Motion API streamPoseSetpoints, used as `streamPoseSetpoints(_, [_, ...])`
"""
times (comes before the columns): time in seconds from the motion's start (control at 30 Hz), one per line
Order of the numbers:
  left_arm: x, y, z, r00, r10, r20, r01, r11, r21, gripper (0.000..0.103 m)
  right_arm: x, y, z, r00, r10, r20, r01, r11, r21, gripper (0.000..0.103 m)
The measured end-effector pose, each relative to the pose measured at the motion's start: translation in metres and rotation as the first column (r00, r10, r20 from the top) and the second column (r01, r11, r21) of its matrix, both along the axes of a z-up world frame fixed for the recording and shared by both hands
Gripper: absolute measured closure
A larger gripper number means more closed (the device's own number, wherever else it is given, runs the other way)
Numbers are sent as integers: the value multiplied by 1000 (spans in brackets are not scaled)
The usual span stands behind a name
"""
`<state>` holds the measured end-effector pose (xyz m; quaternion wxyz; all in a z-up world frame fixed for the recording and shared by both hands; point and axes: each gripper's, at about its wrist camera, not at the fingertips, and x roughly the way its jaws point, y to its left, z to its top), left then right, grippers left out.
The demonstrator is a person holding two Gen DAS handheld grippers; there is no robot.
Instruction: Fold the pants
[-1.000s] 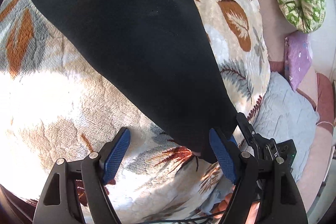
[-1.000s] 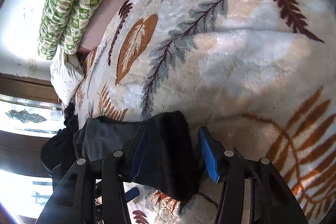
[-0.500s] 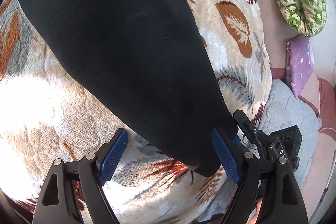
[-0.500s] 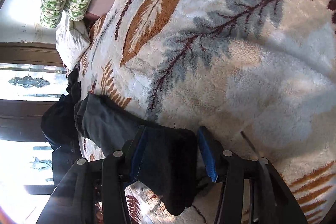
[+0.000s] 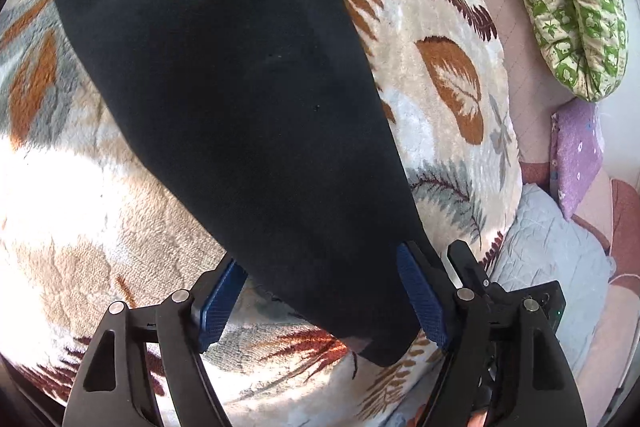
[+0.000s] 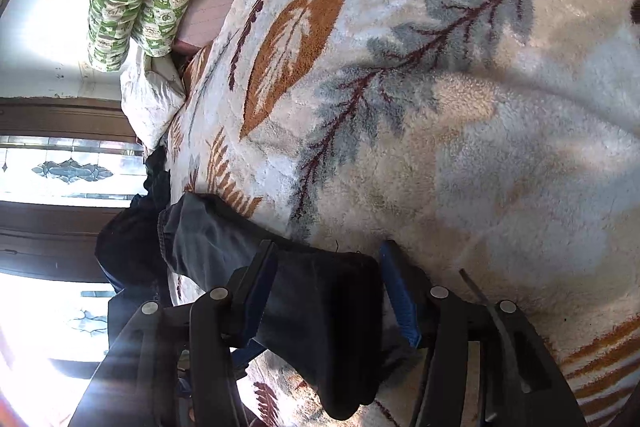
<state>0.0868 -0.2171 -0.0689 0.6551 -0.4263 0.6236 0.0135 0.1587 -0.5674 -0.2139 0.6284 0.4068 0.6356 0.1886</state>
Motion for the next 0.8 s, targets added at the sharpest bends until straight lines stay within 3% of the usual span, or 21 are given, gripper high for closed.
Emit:
streamPoseSetpoints(0.03, [1, -1, 0, 1000, -6, 2, 6, 1000, 1, 29, -1, -1, -1, 1000, -10, 0, 10, 1000, 8, 48])
streamPoseSetpoints(0.13, [0, -2, 0, 1000, -16, -3, 16, 1000, 9, 45, -6, -4, -2, 1000, -25, 11, 25, 999, 31, 48])
streamPoseSetpoints(0.2, [1, -2, -2, 1000, -28, -7, 28, 1000, -10, 61, -6, -4, -2, 1000, -17, 19, 17, 1000, 26, 50])
streamPoseSetpoints(0.3, [3, 2, -9, 999, -28, -22, 27, 999, -33, 73, -8, -4, -2, 1000, -2, 19, 1, 1000, 26, 54])
streamPoseSetpoints(0.4, [8, 6, -13, 999, -37, -23, 36, 998, -44, 78, -12, -6, -3, 1000, 9, 21, -9, 1000, 16, 63])
streamPoseSetpoints(0.43, [9, 6, -13, 999, -46, -21, 45, 997, -58, 81, -13, -7, -3, 1000, 7, 21, -7, 1000, -2, 75])
streamPoseSetpoints(0.47, [10, 4, -15, 998, -64, -24, 62, 994, -86, 92, -15, -8, -4, 1000, 5, 20, -5, 1000, -19, 80])
streamPoseSetpoints(0.57, [11, 0, -24, 995, -91, -45, 84, 987, -134, 94, -18, -9, 0, 999, -1, 42, 3, 999, -42, 86])
streamPoseSetpoints(0.8, [21, 10, -28, 993, -105, -47, 94, 977, -194, 96, -21, -4, 27, 997, -1, 80, 8, 996, -87, 88])
